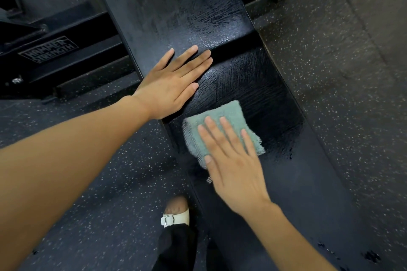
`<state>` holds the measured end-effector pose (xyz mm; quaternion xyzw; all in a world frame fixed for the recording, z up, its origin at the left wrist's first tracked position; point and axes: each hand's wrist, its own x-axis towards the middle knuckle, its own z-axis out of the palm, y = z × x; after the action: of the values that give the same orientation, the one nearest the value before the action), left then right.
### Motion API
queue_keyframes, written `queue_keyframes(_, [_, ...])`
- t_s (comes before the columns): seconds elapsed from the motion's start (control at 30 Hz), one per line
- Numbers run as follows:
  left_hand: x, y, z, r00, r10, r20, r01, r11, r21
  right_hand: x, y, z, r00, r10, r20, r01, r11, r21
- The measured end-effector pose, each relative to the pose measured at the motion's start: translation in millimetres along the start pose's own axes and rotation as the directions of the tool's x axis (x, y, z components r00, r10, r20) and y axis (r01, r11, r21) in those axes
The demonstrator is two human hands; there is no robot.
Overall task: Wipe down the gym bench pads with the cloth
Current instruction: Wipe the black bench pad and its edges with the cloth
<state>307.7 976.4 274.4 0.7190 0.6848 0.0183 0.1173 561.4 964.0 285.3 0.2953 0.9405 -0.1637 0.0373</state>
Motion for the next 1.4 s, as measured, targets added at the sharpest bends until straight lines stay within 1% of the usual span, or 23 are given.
queue_keyframes(0.13, [-1,1,0,1.000,-0.009,-0.005,0.009,1.000,-0.005,6,9,-1,0.987,0.154,-0.047,-0.154,0.988,-0.001])
queue_keyframes(0.2, [-1,1,0,1.000,-0.013,-0.009,0.013,1.000,-0.009,7,-4,3,0.973,0.218,-0.073,-0.218,0.976,0.003])
queue_keyframes(0.27, [-1,1,1,1.000,-0.014,-0.010,0.014,1.000,-0.012,7,-21,7,0.965,0.249,-0.084,-0.249,0.968,0.017])
queue_keyframes(0.33, [-1,1,1,1.000,-0.013,-0.013,0.013,1.000,-0.012,4,-38,12,0.970,0.231,-0.077,-0.229,0.973,0.024])
queue_keyframes(0.5, [0,1,1,1.000,-0.009,-0.014,0.008,1.000,-0.023,-8,-68,22,0.995,0.102,-0.020,-0.102,0.995,-0.006])
queue_keyframes(0.67, [-1,2,1,1.000,-0.014,-0.020,0.014,1.000,-0.008,-8,-46,19,1.000,-0.003,-0.007,0.003,0.999,-0.038])
queue_keyframes(0.77, [-2,5,1,0.999,-0.024,-0.021,0.024,1.000,-0.002,-7,-23,13,1.000,-0.013,-0.016,0.012,0.998,-0.057])
queue_keyframes(0.87, [-3,6,2,0.999,-0.041,-0.019,0.041,0.999,0.001,-5,10,4,0.997,0.055,-0.047,-0.059,0.994,-0.090])
queue_keyframes(0.97, [-4,8,3,0.998,-0.058,-0.021,0.058,0.998,-0.006,-4,35,-4,0.986,0.149,-0.072,-0.153,0.987,-0.054])
queue_keyframes(1.03, [-5,10,3,0.998,-0.065,-0.026,0.065,0.998,-0.009,-2,30,-3,0.971,0.216,-0.104,-0.220,0.975,-0.033])
queue_keyframes(1.13, [-5,11,5,0.997,-0.074,-0.032,0.074,0.997,-0.007,1,2,4,0.929,0.335,-0.154,-0.337,0.941,0.013])
queue_keyframes(1.2, [-6,12,6,0.996,-0.078,-0.034,0.077,0.997,-0.005,0,-17,10,0.919,0.364,-0.156,-0.362,0.931,0.036])
queue_keyframes(1.27, [-7,13,6,0.996,-0.079,-0.038,0.079,0.997,-0.002,-5,-34,16,0.939,0.318,-0.131,-0.319,0.948,0.018])
queue_keyframes(1.4, [-8,16,6,0.996,-0.080,-0.038,0.079,0.997,-0.005,-20,-54,25,0.984,0.156,-0.087,-0.158,0.987,-0.019])
